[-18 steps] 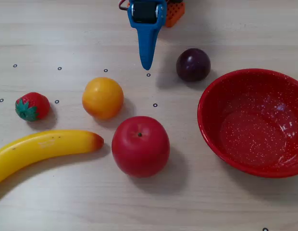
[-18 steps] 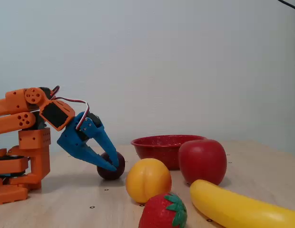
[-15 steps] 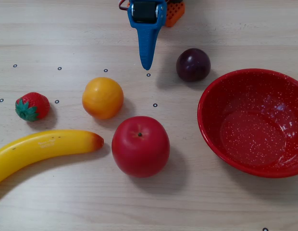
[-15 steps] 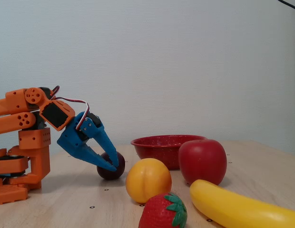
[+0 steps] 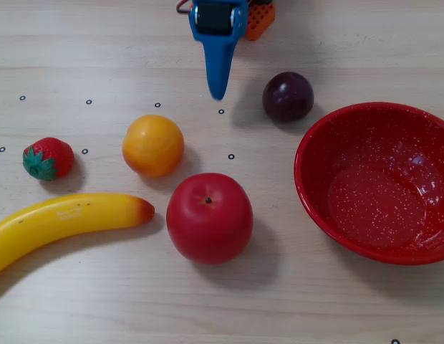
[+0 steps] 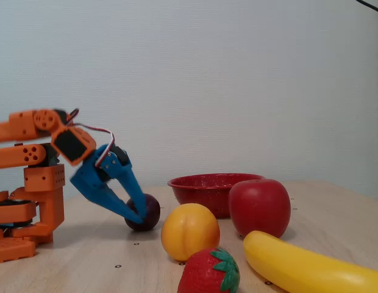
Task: Put the plum in the red bowl.
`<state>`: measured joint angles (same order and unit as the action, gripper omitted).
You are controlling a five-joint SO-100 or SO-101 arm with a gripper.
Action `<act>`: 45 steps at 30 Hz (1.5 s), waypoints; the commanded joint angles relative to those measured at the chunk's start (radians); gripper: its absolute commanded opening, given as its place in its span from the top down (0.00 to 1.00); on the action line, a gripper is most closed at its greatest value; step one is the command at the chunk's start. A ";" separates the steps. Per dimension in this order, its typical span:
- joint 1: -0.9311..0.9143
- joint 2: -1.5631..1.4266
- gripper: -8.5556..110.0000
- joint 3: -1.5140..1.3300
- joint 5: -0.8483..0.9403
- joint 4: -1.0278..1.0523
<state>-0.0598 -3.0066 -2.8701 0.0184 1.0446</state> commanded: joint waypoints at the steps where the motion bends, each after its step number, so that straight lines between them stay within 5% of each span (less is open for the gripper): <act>1: -0.126 0.081 0.93 0.256 0.075 0.101; 10: -0.345 0.305 0.92 0.617 0.218 0.296; 26: -0.583 0.681 0.69 0.816 0.488 0.457; 45: -0.466 1.158 0.54 0.986 0.532 0.414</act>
<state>-0.5522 -1.8239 -1.9620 0.5737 1.4788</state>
